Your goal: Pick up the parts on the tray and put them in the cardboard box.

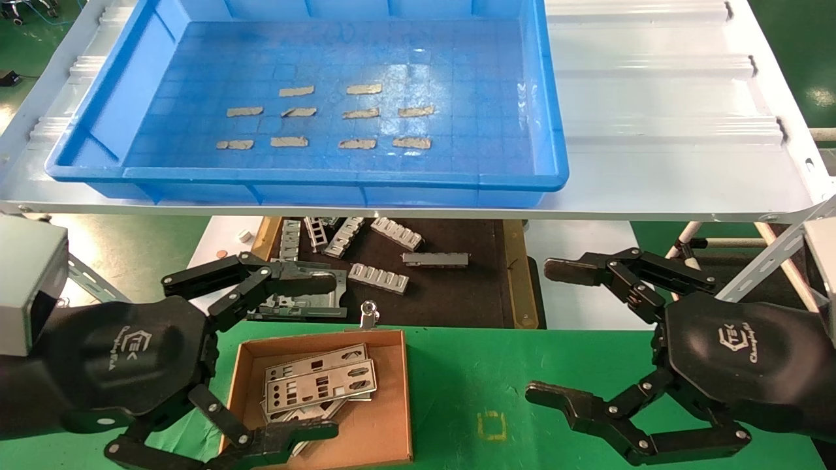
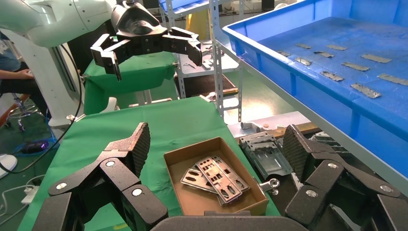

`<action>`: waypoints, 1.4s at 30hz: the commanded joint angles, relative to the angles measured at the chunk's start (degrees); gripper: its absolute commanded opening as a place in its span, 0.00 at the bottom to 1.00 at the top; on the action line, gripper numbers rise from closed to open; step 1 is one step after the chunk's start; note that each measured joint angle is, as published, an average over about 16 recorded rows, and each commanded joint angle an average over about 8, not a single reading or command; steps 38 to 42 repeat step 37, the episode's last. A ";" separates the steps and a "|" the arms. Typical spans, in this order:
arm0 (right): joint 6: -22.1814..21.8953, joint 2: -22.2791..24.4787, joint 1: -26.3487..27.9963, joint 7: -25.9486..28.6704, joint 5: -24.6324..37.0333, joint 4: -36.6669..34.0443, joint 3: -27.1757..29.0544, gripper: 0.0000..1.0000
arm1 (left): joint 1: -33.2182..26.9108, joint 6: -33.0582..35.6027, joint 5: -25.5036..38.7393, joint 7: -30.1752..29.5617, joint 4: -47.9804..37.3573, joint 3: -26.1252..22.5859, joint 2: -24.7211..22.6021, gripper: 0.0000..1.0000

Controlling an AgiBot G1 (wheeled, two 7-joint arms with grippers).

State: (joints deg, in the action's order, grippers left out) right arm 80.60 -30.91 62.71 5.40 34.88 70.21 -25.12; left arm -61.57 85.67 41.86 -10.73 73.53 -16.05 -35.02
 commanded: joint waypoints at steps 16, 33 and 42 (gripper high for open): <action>0.00 0.00 0.00 0.00 0.00 0.00 0.00 1.00 | 0.00 0.00 0.00 0.00 0.00 0.00 0.00 1.00; 0.00 0.00 0.00 0.00 0.00 0.00 0.00 1.00 | 0.00 0.00 0.00 0.00 0.00 0.00 0.00 1.00; 0.00 0.00 0.00 0.00 0.00 0.00 0.00 1.00 | 0.00 0.00 0.00 0.00 0.00 0.00 0.00 1.00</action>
